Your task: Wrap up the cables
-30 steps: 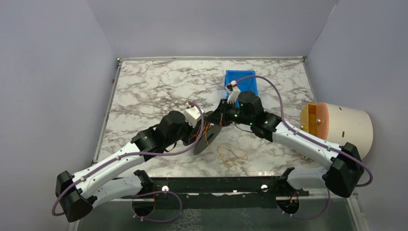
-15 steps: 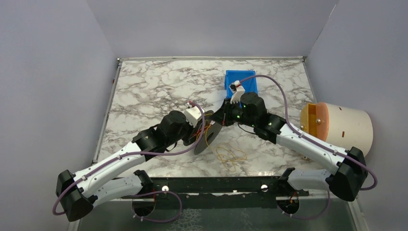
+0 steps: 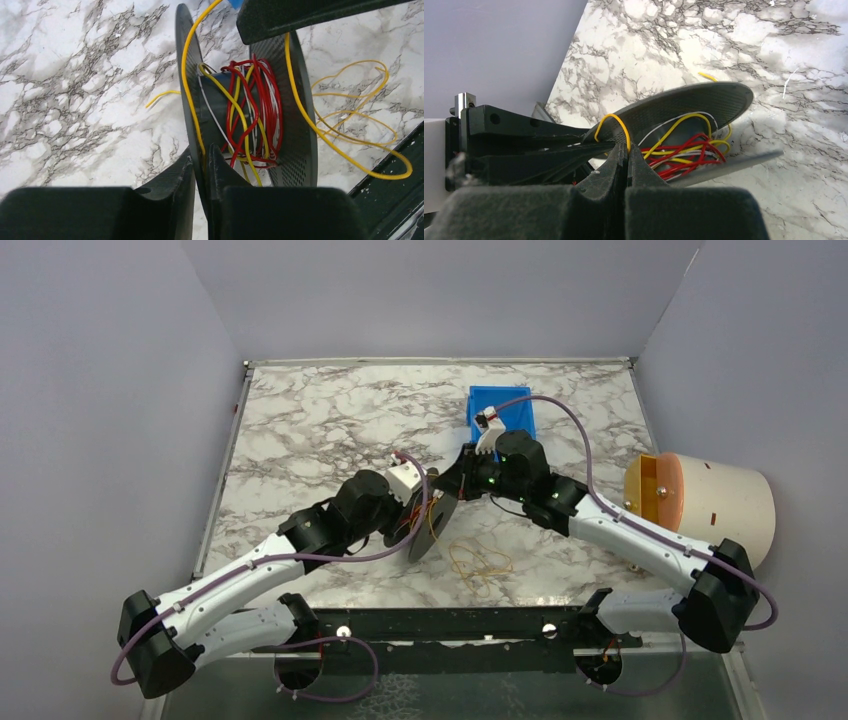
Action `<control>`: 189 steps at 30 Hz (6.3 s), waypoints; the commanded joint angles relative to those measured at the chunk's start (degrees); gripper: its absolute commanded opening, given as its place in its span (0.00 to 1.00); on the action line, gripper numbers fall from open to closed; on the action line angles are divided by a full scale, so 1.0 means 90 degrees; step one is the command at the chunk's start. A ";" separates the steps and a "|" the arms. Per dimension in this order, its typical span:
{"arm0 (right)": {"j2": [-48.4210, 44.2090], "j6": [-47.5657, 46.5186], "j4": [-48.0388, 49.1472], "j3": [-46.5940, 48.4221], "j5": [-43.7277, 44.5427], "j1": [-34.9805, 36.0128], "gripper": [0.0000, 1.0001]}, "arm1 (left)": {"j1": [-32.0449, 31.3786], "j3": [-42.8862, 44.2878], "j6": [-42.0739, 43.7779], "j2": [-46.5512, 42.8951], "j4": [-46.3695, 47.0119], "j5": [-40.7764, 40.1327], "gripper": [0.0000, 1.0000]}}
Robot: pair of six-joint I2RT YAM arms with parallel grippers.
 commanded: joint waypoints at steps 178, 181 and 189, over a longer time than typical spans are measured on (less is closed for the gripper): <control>0.0156 -0.2226 0.5317 -0.4140 0.1468 0.0643 0.60 | 0.0516 0.2315 -0.2135 -0.1980 -0.0492 0.0589 0.00; -0.0224 -0.2315 0.4925 -0.4086 0.1636 0.0643 0.61 | 0.0516 0.2540 -0.2061 -0.1972 -0.0570 0.0477 0.00; -0.0653 -0.2159 0.4171 -0.4115 0.2509 0.0643 0.67 | 0.0521 0.3008 -0.1920 -0.1878 -0.0653 0.0437 0.00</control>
